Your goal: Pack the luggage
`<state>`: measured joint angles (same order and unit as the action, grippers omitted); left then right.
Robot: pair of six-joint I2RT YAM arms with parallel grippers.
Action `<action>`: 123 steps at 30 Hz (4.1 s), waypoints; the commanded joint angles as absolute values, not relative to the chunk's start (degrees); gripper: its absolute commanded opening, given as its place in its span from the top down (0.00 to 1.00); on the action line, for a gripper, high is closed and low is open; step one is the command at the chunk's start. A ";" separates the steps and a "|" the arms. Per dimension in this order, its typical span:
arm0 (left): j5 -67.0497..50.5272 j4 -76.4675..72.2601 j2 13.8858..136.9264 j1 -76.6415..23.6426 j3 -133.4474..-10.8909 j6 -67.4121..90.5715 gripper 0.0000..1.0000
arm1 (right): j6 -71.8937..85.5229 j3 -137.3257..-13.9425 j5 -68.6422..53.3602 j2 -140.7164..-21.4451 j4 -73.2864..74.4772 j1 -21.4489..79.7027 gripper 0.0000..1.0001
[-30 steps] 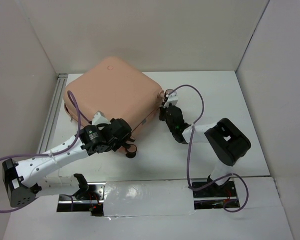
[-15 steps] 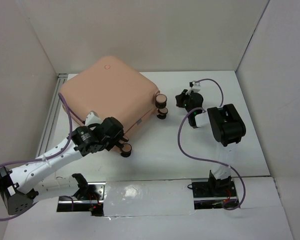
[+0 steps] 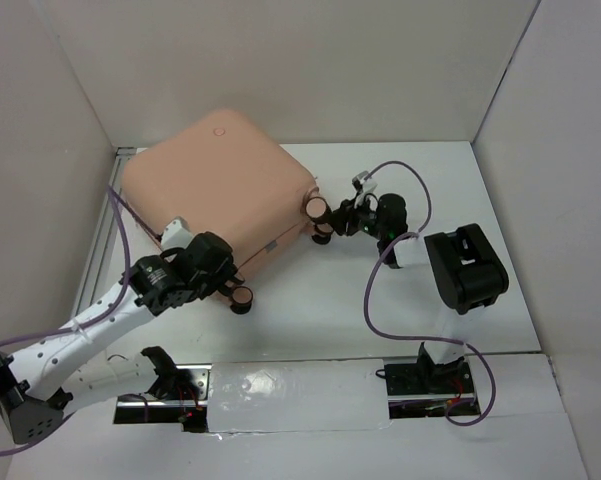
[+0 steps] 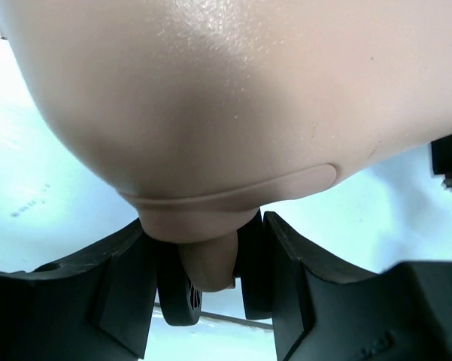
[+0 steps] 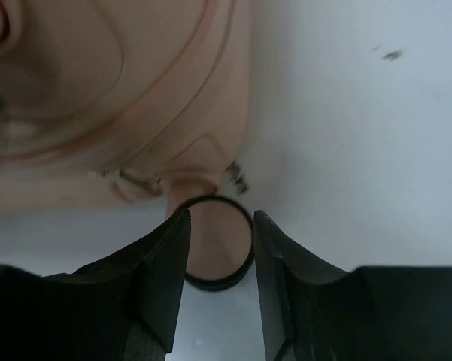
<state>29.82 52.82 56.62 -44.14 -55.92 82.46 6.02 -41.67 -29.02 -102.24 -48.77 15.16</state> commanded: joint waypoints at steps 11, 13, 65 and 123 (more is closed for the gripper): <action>33.40 57.57 52.56 -39.29 -51.50 67.94 1.00 | 2.02 -36.47 -32.00 -100.63 -58.09 23.64 0.50; 32.79 56.87 53.09 -39.29 -51.50 67.94 1.00 | 2.80 -36.47 -31.20 -100.63 -59.24 24.35 0.50; 34.01 66.88 51.42 -36.56 -47.72 76.46 1.00 | 5.37 -63.97 -22.65 -120.57 -60.74 12.83 1.00; 41.84 60.92 95.45 -52.92 -94.13 77.70 0.00 | 4.22 -44.82 -22.85 -104.94 -66.09 32.61 1.00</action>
<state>38.33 59.55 95.42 -53.39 -92.90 74.91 2.96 -44.62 -19.25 -107.81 -61.58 31.83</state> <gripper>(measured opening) 1.001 0.006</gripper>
